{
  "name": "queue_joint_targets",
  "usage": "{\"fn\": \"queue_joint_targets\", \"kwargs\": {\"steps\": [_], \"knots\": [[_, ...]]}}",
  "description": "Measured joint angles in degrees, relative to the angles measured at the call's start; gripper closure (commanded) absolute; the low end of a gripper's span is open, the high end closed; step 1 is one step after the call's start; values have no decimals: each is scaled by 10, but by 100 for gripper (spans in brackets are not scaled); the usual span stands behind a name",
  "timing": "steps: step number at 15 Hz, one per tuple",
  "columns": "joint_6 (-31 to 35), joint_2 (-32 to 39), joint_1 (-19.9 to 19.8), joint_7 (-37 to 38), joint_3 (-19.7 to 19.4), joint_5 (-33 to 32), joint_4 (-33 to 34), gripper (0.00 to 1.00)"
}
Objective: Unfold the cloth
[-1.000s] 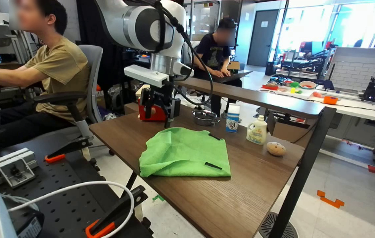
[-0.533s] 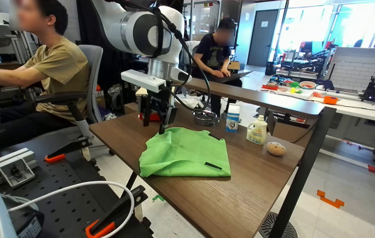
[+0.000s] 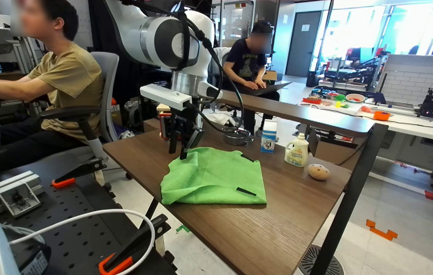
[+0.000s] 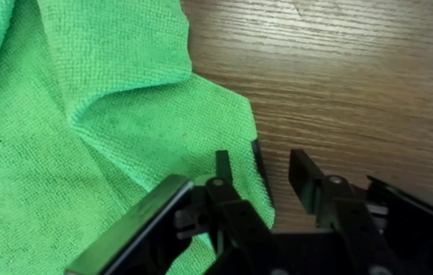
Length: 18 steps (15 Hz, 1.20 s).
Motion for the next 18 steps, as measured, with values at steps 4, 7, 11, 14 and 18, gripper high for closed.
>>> {"fn": "queue_joint_targets", "kwargs": {"steps": [4,7,11,14,18], "knots": [[0,5,0,1,-3,-1,0,70],[0,8,0,3,-3,-1,0,95],[0,9,0,4,-3,-3,0,100],[0,9,1,4,-3,-6,0,99],[1,7,7,4,1,-10,0,99]]}}
